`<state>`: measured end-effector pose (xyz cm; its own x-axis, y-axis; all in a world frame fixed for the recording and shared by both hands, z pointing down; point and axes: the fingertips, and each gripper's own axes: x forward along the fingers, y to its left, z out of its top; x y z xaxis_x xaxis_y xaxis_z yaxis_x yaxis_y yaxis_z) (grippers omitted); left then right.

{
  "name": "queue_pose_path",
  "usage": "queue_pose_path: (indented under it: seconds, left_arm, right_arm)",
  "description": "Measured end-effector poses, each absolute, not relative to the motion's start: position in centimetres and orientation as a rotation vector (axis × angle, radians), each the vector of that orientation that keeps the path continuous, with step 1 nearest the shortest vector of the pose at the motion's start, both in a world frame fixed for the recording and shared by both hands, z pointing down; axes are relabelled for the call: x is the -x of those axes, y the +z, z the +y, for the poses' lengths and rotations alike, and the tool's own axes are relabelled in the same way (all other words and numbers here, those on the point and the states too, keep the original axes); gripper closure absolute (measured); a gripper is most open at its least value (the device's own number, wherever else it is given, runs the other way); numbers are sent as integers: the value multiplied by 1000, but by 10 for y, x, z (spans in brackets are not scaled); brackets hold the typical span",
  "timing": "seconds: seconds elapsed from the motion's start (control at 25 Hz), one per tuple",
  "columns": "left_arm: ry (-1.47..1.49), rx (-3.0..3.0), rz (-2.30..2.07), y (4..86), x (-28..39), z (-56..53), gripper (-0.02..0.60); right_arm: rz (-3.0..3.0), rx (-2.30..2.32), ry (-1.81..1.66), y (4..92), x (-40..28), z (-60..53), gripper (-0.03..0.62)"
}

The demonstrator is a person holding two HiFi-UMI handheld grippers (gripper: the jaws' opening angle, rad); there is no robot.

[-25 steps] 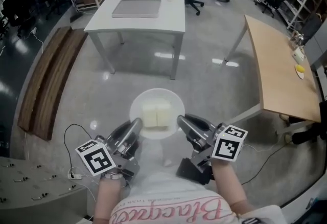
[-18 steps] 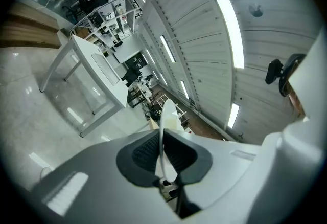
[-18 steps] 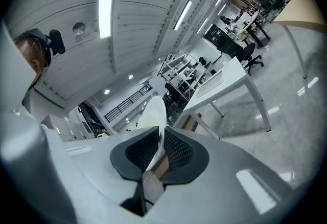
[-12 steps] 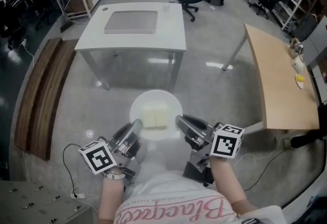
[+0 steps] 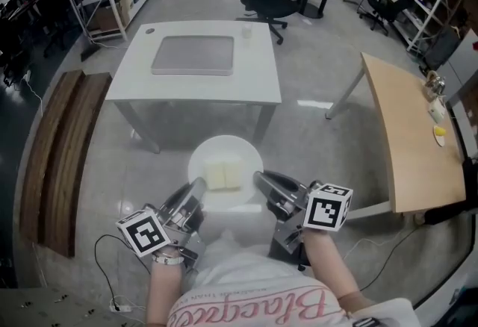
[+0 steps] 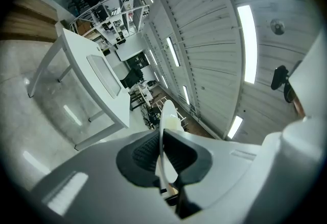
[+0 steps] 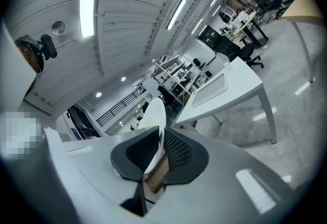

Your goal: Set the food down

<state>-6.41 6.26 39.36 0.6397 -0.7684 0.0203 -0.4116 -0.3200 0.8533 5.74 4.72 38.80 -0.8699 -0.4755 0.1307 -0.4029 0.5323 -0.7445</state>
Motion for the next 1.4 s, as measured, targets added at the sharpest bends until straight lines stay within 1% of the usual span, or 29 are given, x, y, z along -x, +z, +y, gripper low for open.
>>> queue_pose_path:
  seconds: [0.2,0.72,1.4]
  left_arm:
    - [-503,-1941,-940,396,80,37,566]
    - [-491,-1912,-965,408,94,-20,566]
    - [-453,-1873,-1063,407,114,-182,566]
  right_arm:
    - [2676,758,-1270,389,-42,22,562]
    - [2691,724,-1309,401,-28,-39,562]
    - [2714,628,-1370,403,-7,-210,559]
